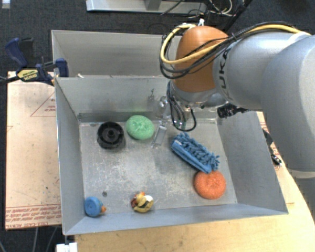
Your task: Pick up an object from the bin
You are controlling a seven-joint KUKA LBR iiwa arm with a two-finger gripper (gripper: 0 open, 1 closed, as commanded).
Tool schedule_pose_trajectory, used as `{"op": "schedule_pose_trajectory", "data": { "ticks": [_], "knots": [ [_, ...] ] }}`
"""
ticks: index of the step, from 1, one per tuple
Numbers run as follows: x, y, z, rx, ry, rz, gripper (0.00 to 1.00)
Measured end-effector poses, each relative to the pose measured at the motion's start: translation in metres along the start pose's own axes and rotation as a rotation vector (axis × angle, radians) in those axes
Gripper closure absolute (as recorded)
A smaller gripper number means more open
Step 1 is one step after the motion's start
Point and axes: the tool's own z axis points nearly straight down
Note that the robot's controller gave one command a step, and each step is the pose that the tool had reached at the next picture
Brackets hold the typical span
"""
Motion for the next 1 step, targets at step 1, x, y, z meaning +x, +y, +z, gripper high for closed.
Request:
{"op": "schedule_pose_trajectory", "data": {
  "ticks": [1],
  "knots": [
    [-0.0104,-0.0258,0.0111,-0.003,-0.004,-0.185,0.0]
  ]
}}
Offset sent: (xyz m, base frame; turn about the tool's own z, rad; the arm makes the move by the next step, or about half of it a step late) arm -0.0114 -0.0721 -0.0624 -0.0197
